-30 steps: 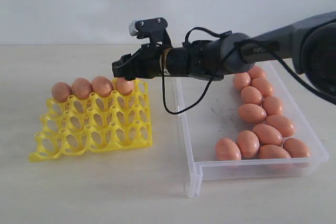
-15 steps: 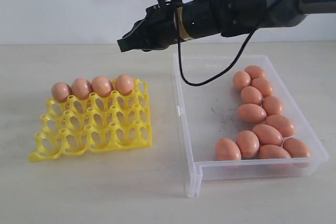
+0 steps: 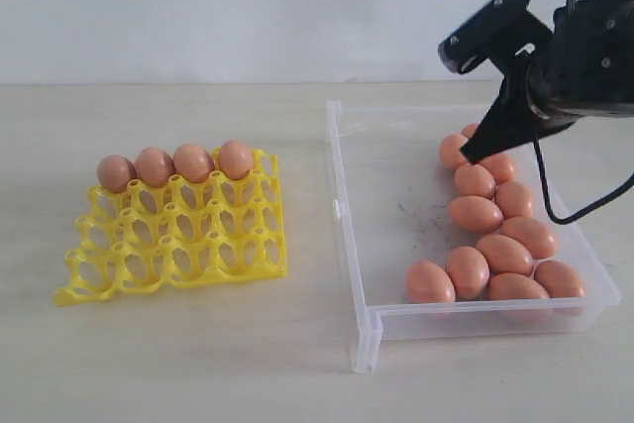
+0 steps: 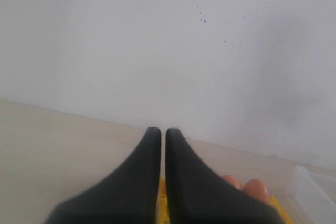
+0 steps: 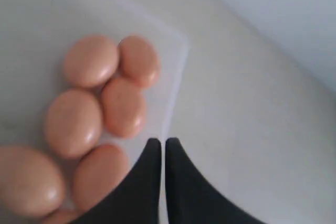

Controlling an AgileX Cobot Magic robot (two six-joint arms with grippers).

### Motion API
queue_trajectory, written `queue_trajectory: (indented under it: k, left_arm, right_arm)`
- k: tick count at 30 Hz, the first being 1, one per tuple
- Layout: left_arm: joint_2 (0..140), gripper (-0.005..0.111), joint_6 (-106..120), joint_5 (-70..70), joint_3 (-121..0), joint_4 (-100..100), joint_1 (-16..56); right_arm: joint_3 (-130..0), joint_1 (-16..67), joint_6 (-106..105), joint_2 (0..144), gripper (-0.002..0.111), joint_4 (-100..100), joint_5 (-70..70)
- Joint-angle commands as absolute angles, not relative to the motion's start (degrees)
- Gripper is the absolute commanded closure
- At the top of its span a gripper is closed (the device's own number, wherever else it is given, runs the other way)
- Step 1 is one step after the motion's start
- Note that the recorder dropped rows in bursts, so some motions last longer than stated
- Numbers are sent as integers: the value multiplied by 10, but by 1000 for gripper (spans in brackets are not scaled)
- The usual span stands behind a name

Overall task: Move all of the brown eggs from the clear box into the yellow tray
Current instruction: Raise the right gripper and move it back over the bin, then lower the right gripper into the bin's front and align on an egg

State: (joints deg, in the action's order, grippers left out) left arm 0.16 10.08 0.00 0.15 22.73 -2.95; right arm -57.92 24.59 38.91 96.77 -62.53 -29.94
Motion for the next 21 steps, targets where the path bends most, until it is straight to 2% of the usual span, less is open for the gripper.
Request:
queue_trajectory:
  k: [1,5,8,10,11,14,21]
  left_arm:
    - [0,103,106,0,0,229,-27]
    - [0,103,106,0,0,229,-27]
    - [0,103,106,0,0,229,-27]
    - [0,103,106,0,0,229,-27]
    - [0,103,106,0,0,229,-27]
    - [0,103,106,0,0,229,-27]
    - [0,103,106,0,0,229,-27]
  right_arm:
    - [-619,245,22,961,109,-174,-367]
    - [-641,245,-185,961,109,102,-475]
    - [-641,245,-190,967,102,115,-491]
    - [-641,245,-207,975,82,120,-505]
    - [-641,245,-221,979,64,127,-514]
    - [-641,245,-226,988,44,128,-514]
    - [-641,245,-233,1018,43,132,-481]
